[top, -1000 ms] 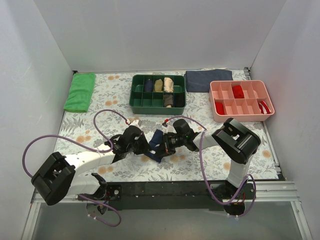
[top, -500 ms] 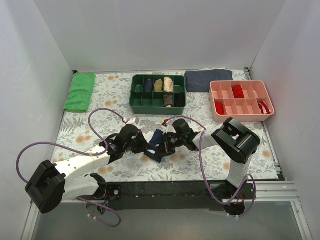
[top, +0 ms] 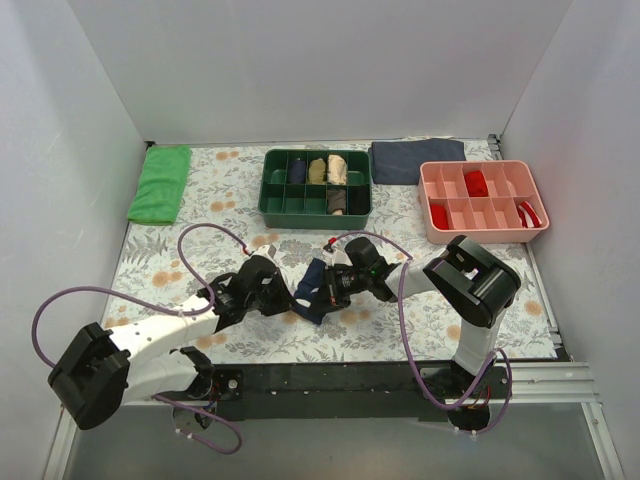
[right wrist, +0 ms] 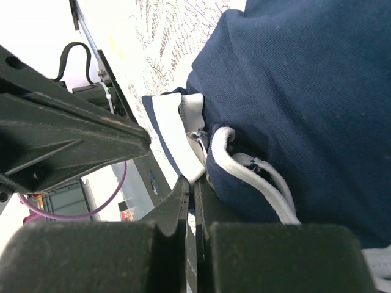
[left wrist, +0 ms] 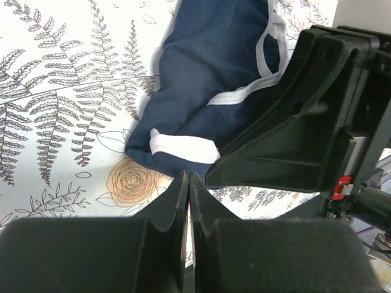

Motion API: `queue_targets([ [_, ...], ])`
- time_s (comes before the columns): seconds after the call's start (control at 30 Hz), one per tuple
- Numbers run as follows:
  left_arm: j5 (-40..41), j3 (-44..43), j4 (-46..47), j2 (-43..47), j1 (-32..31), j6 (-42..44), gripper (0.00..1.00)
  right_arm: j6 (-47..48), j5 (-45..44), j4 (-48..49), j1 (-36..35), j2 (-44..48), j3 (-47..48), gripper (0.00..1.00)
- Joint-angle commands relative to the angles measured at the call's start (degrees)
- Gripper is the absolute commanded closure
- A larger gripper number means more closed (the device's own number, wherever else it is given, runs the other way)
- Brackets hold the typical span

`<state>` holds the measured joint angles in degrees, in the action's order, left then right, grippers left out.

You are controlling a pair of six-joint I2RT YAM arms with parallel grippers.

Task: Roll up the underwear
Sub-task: Roll the underwear to the center of the board.

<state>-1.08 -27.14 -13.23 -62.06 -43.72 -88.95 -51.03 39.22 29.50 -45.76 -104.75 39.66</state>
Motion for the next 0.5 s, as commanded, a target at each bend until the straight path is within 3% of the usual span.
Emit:
queue_targets([
  [0.0,0.3,-0.1,1.5,-1.7,-0.3,-0.1,1.00,0.9,-0.6,-1.5,0.1,-0.2,1.8,0.99],
  [0.47,3.0,-1.2,7.7,-8.8,-0.8,-0.4,1.00,0.9,-0.2,-1.3,0.1,-0.7,0.7,0.99],
])
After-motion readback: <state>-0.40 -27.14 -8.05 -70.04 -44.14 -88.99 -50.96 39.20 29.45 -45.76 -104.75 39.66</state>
